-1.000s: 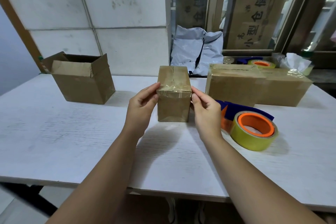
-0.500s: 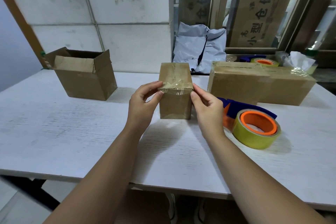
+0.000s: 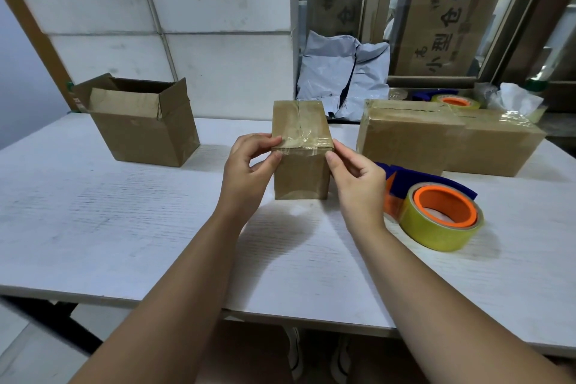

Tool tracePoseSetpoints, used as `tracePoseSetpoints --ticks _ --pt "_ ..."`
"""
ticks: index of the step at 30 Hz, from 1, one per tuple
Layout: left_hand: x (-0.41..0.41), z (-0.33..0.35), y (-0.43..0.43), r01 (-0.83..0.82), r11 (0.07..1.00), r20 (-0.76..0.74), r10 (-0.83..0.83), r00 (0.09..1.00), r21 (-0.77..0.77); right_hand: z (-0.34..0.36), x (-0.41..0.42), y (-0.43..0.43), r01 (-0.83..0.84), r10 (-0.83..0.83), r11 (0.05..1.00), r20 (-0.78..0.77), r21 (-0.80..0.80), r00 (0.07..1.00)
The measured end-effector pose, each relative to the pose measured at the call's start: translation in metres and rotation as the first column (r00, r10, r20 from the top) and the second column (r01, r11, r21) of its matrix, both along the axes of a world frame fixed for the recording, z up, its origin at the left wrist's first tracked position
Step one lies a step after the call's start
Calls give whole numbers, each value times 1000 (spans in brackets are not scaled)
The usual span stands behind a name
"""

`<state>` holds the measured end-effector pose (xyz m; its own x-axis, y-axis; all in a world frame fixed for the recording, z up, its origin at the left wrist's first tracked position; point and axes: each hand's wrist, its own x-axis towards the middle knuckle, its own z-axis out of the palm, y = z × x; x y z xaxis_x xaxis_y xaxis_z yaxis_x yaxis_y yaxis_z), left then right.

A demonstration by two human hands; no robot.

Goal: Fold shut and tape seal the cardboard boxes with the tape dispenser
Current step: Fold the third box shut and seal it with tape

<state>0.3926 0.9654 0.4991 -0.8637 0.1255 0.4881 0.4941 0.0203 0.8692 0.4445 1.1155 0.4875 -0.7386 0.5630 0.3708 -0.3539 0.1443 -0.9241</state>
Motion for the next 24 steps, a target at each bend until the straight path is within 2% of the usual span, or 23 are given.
tracePoseSetpoints --ticks 6,14,20,24 --pt "-1 1 2 8 1000 -4 -8 1000 7 1 1 -1 -12 11 999 -12 -38 1000" --pt "2 0 0 56 998 20 -56 998 -11 -1 -2 0 6 -6 1000 16 -3 1000" --pt "6 0 4 -69 997 -40 70 997 26 -1 0 -2 6 -6 992 -3 125 1000" --pt "10 3 5 -42 997 2 42 999 67 -1 2 -7 -16 23 973 -30 232 999"
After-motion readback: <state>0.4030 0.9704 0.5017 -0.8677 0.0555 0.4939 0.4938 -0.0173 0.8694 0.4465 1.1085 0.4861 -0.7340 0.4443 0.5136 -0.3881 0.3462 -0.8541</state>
